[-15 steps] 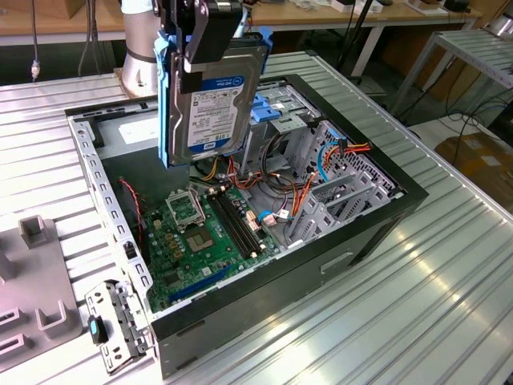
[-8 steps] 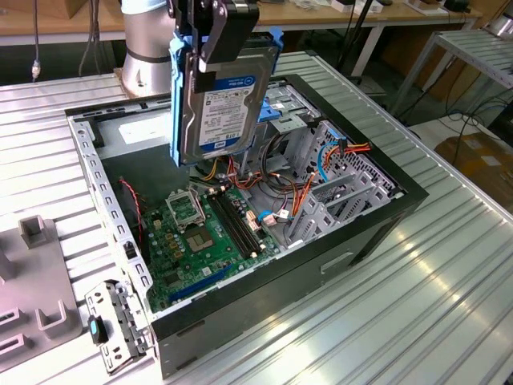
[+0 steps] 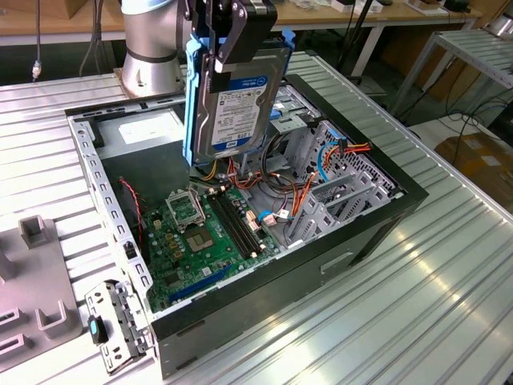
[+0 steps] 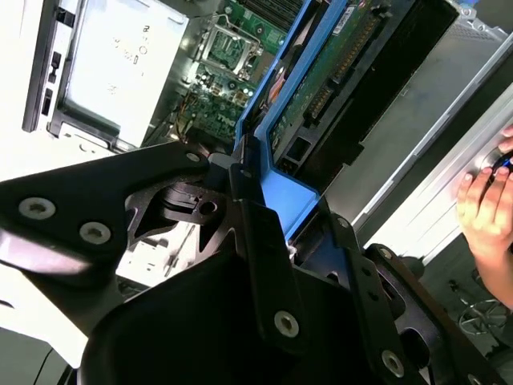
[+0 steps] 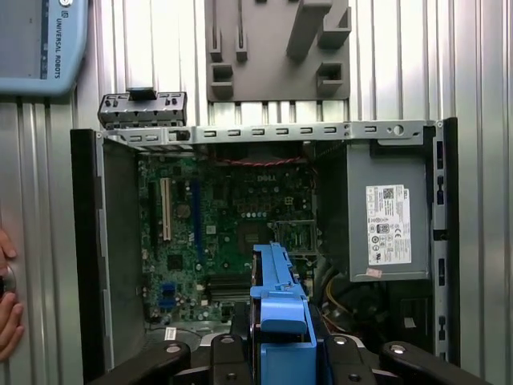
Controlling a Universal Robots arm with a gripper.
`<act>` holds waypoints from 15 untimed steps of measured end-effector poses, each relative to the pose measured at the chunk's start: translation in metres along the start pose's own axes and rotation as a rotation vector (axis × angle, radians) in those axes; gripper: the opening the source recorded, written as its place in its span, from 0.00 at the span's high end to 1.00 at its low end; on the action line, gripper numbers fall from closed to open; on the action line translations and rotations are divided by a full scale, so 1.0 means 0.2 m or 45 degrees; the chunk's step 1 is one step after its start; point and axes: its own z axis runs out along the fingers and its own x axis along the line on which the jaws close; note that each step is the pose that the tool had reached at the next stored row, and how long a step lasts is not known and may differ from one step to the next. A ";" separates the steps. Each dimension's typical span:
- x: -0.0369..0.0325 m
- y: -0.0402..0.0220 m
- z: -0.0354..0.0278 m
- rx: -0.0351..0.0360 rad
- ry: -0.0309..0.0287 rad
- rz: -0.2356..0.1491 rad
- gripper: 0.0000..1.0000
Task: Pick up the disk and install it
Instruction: 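Insert the disk into the insertion slot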
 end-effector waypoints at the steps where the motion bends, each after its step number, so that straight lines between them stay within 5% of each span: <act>1: 0.001 -0.010 0.002 0.0001 0.0012 0.000 0.63; 6: 0.029 -0.039 0.007 0.0002 0.0052 0.000 0.63; 15: 0.138 -0.054 0.016 0.0004 0.0108 0.000 0.63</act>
